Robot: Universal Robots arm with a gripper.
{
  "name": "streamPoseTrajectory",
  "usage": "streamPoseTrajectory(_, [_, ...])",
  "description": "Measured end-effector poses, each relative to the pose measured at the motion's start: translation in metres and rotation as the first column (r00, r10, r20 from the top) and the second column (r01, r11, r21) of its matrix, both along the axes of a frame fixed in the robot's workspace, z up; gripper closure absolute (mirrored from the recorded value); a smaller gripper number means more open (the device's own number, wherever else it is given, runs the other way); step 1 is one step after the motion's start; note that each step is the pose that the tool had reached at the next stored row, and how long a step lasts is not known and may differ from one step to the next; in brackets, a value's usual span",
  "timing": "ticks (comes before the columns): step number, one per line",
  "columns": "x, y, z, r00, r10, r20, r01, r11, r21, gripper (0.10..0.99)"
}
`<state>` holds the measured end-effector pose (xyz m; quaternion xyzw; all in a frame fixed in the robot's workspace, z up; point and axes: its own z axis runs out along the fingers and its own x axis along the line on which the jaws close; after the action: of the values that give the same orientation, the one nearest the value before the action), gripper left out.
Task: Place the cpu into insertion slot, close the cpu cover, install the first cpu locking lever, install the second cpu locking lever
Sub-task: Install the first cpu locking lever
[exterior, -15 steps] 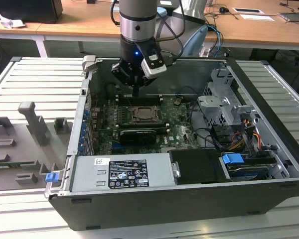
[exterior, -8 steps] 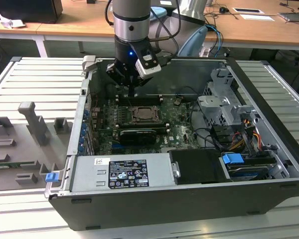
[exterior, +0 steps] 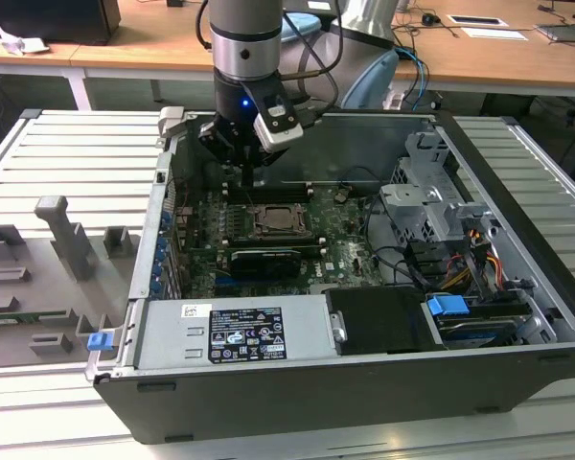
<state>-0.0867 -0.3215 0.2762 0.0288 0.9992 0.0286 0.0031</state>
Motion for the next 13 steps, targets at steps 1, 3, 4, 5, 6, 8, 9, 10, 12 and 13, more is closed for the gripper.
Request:
streamPoseTrajectory(1, [-0.0008,0.0000,-0.0001,1.0000,0.000,0.0000,0.000,1.0000,0.000,0.980])
streamPoseTrajectory(3, [-0.0026,0.0000,-0.0001,1.0000,0.000,0.0000,0.000,1.0000,0.000,0.980])
streamPoseTrajectory(4, [-0.0035,0.0000,-0.0002,1.0000,0.001,0.0000,-0.001,1.0000,0.000,0.980])
streamPoseTrajectory(5, [-0.0047,0.0000,-0.0002,1.0000,0.001,0.0001,-0.001,1.0000,0.000,0.980])
streamPoseTrajectory(6, [-0.0070,0.0000,-0.0003,1.0000,0.002,0.0004,-0.002,1.0000,0.000,0.980])
streamPoseTrajectory(8, [-0.0124,0.0000,-0.0005,1.0000,0.001,0.0017,-0.001,1.0000,0.000,0.980])
streamPoseTrajectory(9, [-0.0139,0.0000,-0.0007,1.0000,0.001,0.0021,-0.001,1.0000,0.000,0.980])
streamPoseTrajectory(10, [-0.0144,0.0001,-0.0013,1.0000,0.001,0.0025,-0.001,1.0000,0.001,0.980])
streamPoseTrajectory(12, [-0.0146,0.0008,-0.0025,1.0000,0.005,0.0025,-0.005,1.0000,0.001,0.980])
streamPoseTrajectory(13, [-0.0148,0.0020,-0.0041,0.9999,0.017,0.0027,-0.017,0.9999,0.001,0.980])
